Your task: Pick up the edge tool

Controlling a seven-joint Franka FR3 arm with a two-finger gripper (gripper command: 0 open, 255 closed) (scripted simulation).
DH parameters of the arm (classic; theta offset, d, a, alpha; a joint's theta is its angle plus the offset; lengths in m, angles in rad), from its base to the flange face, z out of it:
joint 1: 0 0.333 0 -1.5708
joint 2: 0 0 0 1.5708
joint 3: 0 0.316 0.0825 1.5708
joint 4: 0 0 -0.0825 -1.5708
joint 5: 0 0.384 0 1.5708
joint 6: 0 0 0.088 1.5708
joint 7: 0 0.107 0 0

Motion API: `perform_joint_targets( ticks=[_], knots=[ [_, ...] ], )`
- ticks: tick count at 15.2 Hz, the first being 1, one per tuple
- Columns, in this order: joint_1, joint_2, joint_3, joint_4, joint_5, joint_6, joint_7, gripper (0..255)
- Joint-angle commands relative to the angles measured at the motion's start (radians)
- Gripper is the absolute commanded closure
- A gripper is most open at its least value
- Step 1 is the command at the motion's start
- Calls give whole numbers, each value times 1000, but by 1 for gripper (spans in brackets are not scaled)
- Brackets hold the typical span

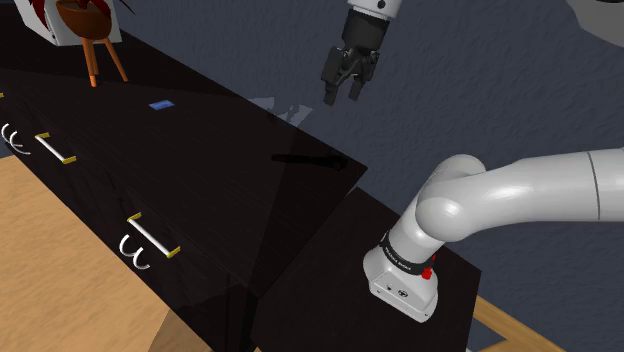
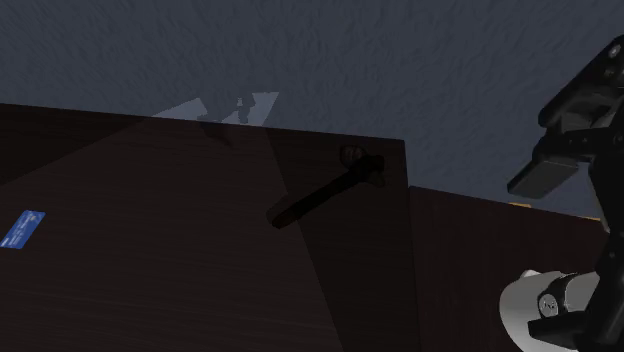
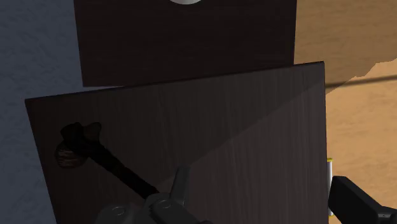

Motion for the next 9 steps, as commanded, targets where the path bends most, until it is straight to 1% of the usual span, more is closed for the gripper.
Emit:
perform_joint_targets(
  ticks=[1,5,9],
  knots=[
    [0,0,0,0,0,0,0,0],
    [2,31,-75,-80,-55,85,-150,0],
    [-1,94,-151,-136,-111,181,-298,0]
  ],
)
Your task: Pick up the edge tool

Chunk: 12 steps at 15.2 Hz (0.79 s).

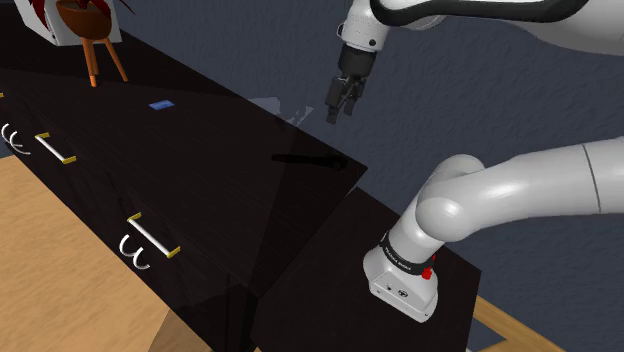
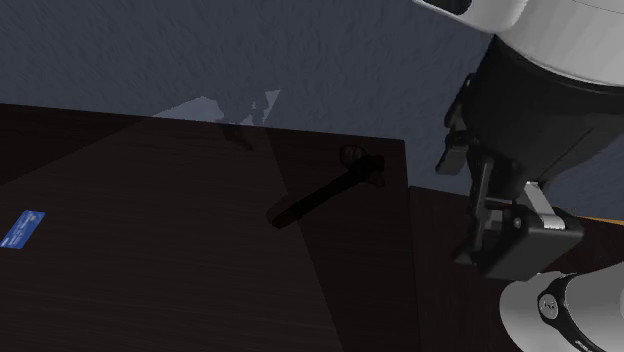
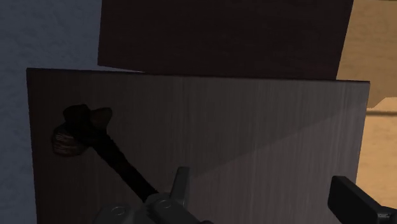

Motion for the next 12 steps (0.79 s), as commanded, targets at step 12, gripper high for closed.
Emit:
perform_joint_targets(
  ticks=[12],
  knots=[
    [5,398,-234,-27,-124,362,-478,0]
  ],
)
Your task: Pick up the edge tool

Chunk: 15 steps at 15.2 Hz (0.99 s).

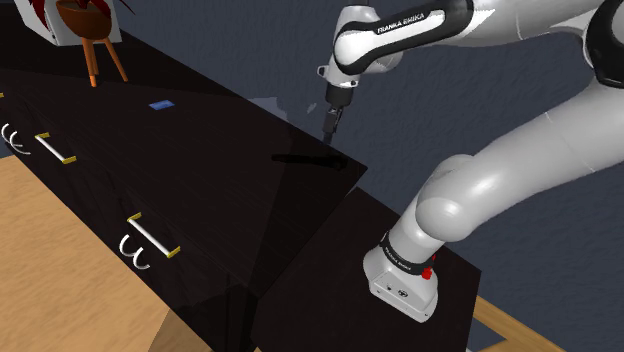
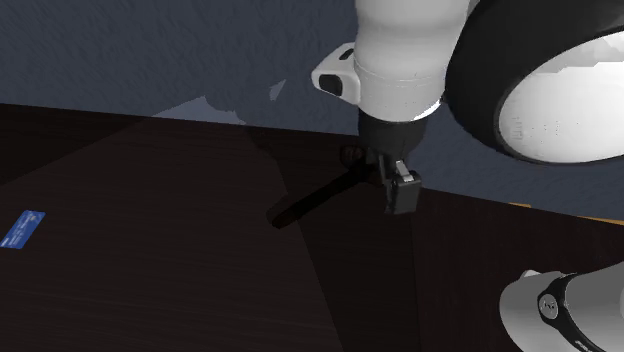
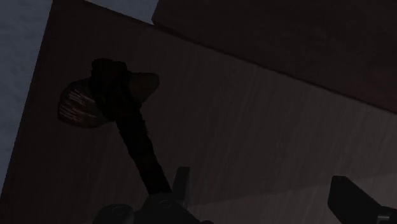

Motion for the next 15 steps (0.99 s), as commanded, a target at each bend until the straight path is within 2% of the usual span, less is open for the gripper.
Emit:
perform_joint_targets(
  ticks=[1,8,12,15],
  knots=[
    [3,87,-35,14,-6,65,-81,0],
    [15,397,-103,124,49,228,-352,0],
    [-3,580,-100,218,108,294,-506,0],
    [-14,634,-89,234,128,328,-537,0]
  ],
)
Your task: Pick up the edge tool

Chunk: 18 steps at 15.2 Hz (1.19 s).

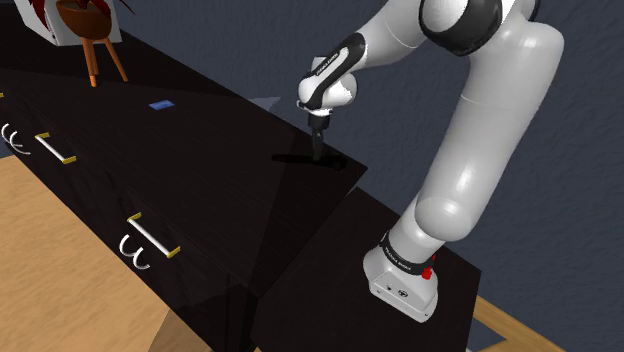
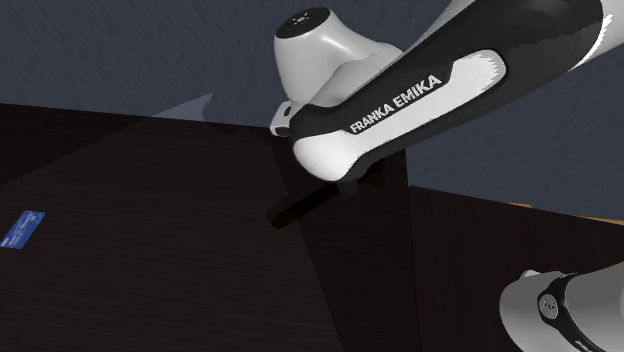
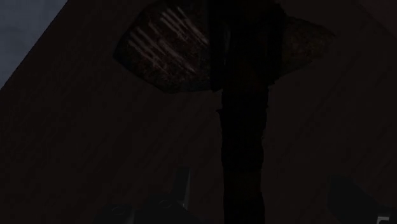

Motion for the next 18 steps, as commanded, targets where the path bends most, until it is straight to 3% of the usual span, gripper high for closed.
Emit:
perform_joint_targets(
  ticks=[1,7,8,18],
  knots=[
    [-4,33,6,5,14,26,-14,0],
    [-14,91,20,5,43,81,-32,0],
    [-14,88,20,2,42,81,-31,255],
    [-12,78,17,5,37,69,-28,255]
  ],
)
